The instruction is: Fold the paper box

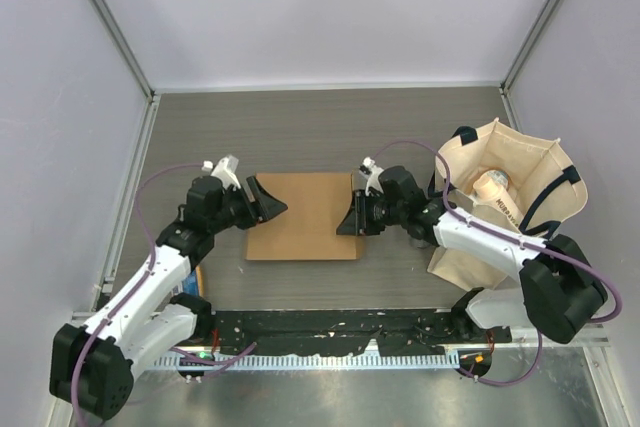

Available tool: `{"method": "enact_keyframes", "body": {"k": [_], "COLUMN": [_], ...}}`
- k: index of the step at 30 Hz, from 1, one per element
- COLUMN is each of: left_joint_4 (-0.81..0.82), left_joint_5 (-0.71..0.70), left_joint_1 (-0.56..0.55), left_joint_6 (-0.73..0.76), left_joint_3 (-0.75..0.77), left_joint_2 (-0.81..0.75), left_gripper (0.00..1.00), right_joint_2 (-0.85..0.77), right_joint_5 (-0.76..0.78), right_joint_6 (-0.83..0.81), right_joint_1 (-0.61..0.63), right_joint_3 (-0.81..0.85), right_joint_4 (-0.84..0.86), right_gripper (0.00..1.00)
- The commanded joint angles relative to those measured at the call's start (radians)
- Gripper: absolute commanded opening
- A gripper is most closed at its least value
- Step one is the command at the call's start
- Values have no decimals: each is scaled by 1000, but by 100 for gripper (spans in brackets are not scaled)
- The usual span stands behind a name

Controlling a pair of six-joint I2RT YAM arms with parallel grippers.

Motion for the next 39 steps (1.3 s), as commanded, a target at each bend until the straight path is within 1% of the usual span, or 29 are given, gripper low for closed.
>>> {"method": "enact_keyframes", "body": {"k": [1, 5, 7, 8, 10, 11, 14, 16, 17, 19, 22, 23, 25, 27, 29, 31, 33, 35, 36, 37, 38, 39], "left_joint_4": [-74, -56, -36, -10, 28, 59, 102, 91, 71, 42, -72, -91, -117, -137, -136, -128, -146, -183, -203, -246, -264, -275], "left_joint_5": [24, 18, 17, 15, 11, 3, -28, -41, -57, -64, -68, -66, -83, -97, -95, -91, -104, -171, -219, -273, -376, -393], "left_joint_1": [0, 0, 2, 2, 2, 2, 2, 2, 2, 3, 3, 3, 3, 3, 5, 5, 8, 16, 16, 16, 19, 22], "left_joint_6": [23, -23, -57, -69, -97, -105, -122, -111, -93, -74, -22, -2, 18, 44, 55, 61, 62, 53, 24, 6, -9, -16], "left_joint_3": [160, 174, 135, 92, 35, -23, -127, -155, -166, -159, -76, -24, 21, 73, 97, 96, 99, 108, 113, 117, 125, 131], "left_joint_2": [-41, -19, -5, -5, -10, -24, -60, -74, -77, -85, -102, -111, -137, -148, -137, -105, -82, -67, -65, -64, -53, -41], "left_gripper": [68, 68, 66, 65, 64, 64, 65, 66, 66, 67, 67, 68, 71, 75, 76, 76, 76, 80, 88, 92, 94, 95], "right_joint_2": [-75, -54, -17, -5, 21, 38, 50, 49, 46, 40, 1, -14, -49, -62, -57, -37, -28, -22, -19, -13, 13, 29], "right_joint_5": [-17, -57, -75, -106, -129, -129, -105, -68, -54, -22, -25, -25, -19, -17, -29, -41, -13, 55, 160, 220, 254, 267], "right_joint_6": [-37, -16, 19, 39, 71, 72, 50, 24, -11, -39, -63, -65, -69, -71, -66, -60, -60, -79, -88, -106, -117, -129], "right_joint_1": [-34, -63, -68, -68, -71, -79, -96, -94, -94, -96, -96, -96, -99, -105, -109, -109, -113, -120, -120, -120, -123, -129], "right_joint_3": [120, 114, 67, 42, -22, -39, -90, -107, -104, -83, -32, -21, 17, 43, 51, 48, 43, 57, 83, 98, 115, 149], "right_joint_4": [-13, 59, 125, 201, 271, 299, 302, 279, 236, 167, 103, 95, 60, 52, 53, 64, 61, -6, -41, -102, -124, -137], "right_gripper": [29, 29, 29, 28, 27, 27, 26, 26, 26, 26, 26, 26, 26, 27, 27, 27, 27, 37, 46, 60, 64, 66]}}
